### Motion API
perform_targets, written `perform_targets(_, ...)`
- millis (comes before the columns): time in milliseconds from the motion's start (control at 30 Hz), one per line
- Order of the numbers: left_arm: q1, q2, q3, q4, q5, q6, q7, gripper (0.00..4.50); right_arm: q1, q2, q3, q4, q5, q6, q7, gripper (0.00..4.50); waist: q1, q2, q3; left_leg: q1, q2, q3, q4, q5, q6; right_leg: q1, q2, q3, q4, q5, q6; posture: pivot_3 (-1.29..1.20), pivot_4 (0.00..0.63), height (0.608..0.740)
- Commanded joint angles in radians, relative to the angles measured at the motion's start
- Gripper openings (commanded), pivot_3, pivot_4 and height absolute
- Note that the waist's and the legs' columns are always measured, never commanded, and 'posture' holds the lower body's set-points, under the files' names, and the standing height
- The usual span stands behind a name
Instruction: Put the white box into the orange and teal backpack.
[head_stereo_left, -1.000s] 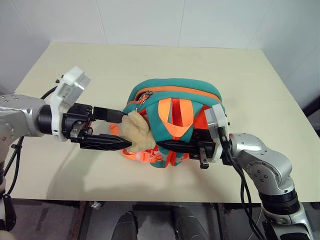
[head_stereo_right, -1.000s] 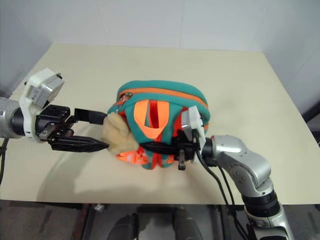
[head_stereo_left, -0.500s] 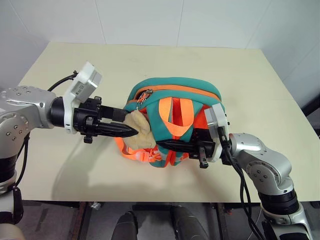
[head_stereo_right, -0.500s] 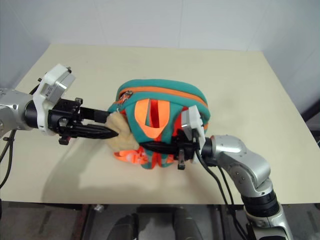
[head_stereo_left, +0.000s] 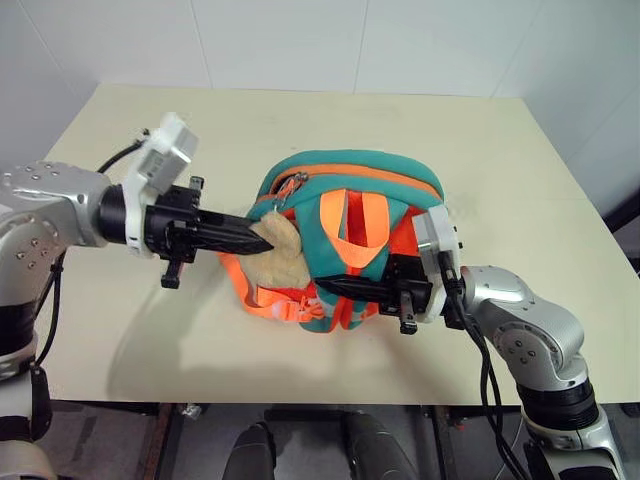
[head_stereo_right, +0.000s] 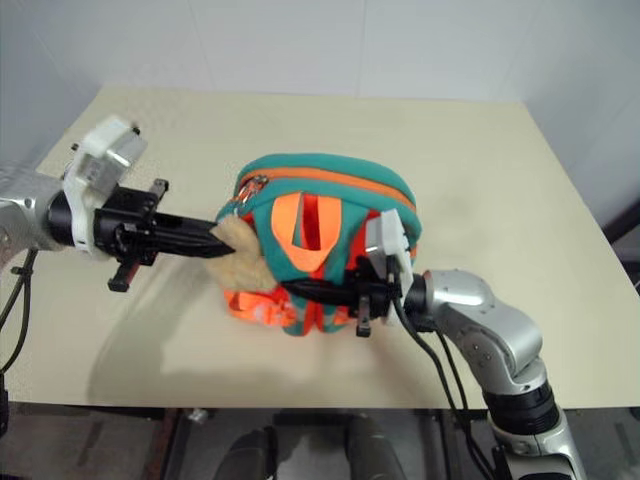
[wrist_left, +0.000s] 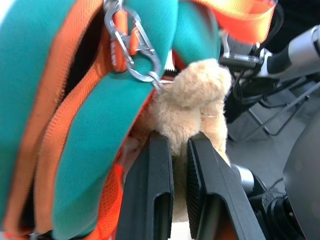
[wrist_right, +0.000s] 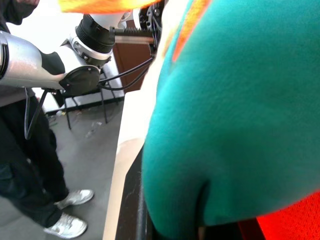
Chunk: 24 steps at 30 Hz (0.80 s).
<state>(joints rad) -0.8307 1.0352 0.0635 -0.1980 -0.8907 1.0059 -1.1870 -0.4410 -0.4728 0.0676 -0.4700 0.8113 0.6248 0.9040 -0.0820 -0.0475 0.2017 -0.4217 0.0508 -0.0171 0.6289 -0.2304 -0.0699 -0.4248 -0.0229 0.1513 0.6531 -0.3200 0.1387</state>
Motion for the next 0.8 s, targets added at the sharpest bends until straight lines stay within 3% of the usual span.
perform_targets(33, -0.046, 0.048, 0.031, 0.055, 0.047, -0.061, -0.060, 0.04, 0.031, 0.016, -0.048, -0.033, 0.021, -0.074, 0.025, 0.00, 0.000, 0.000, 0.000, 0.000, 0.000, 0.000, 0.000, 0.000, 0.000, 0.000, 0.000, 0.000, 0.000, 0.000, 0.000, 0.00, 0.150, 0.740)
perform_targets(300, -0.174, 0.069, -0.011, 0.195, 0.145, -0.145, -0.157, 0.04, 0.072, 0.031, -0.059, -0.051, 0.025, -0.120, 0.017, 0.00, 0.001, 0.000, 0.000, 0.000, 0.000, 0.000, 0.000, 0.000, 0.000, 0.000, 0.000, 0.000, 0.000, 0.000, 0.000, 0.00, 0.150, 0.740)
perform_targets(800, -0.268, 0.112, -0.089, 0.525, 0.400, -0.332, -0.293, 0.03, 0.115, 0.021, -0.060, -0.081, 0.029, -0.119, 0.006, 0.00, 0.000, 0.000, 0.000, 0.000, 0.000, 0.000, 0.000, 0.000, 0.000, 0.000, 0.000, 0.000, 0.001, -0.001, 0.000, 0.00, 0.150, 0.740)
